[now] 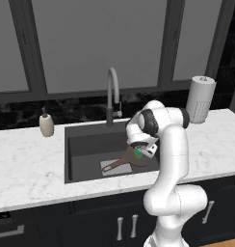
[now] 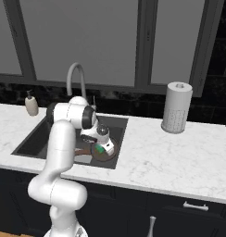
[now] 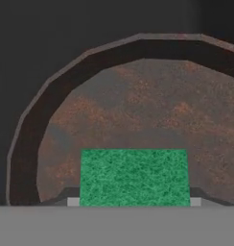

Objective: Pick the pan and sponge and place them into the sink. Then turn on the water.

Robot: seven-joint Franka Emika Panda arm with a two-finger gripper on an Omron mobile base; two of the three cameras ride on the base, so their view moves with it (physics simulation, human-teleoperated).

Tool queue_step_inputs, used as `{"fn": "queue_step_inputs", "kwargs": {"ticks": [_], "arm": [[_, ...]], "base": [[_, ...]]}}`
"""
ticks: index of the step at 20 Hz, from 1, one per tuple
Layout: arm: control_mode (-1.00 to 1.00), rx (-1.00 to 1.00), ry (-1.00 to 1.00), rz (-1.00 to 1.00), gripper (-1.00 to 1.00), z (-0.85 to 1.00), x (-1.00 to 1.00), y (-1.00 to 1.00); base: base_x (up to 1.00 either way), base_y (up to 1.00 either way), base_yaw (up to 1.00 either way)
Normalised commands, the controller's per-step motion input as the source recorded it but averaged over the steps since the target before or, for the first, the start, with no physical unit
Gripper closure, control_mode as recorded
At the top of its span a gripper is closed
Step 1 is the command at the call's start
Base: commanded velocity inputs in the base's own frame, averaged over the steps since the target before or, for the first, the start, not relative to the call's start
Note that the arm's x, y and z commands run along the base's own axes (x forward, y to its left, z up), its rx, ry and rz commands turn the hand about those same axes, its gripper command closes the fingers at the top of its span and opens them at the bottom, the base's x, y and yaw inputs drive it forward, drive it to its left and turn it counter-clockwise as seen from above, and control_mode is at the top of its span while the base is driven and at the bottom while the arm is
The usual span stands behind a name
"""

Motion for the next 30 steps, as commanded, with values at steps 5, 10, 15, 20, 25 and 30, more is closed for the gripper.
{"fn": "queue_step_inputs", "kwargs": {"ticks": [5, 10, 15, 20, 25, 30], "arm": [[-1.0, 0.0, -0.2, 0.07, 1.0, -0.37, 0.3, 0.0], [-1.0, 0.0, -0.17, 0.07, -1.0, -0.32, 0.29, 0.0], [-1.0, 0.01, -0.11, 0.06, -1.0, -0.06, 0.08, -0.01], [-1.0, 0.08, -0.09, 0.13, -1.0, 0.04, -0.06, -0.28], [-1.0, 0.23, -0.12, 0.25, -1.0, 0.32, -0.32, -0.62], [-1.0, 0.25, -0.07, 0.26, -1.0, 0.59, -0.21, -0.44]], "base": [[0.0, 0.0, 0.0], [0.0, 0.0, 0.0], [0.0, 0.0, 0.0], [0.0, 0.0, 0.0], [0.0, 0.0, 0.0], [0.0, 0.0, 0.0]]}}
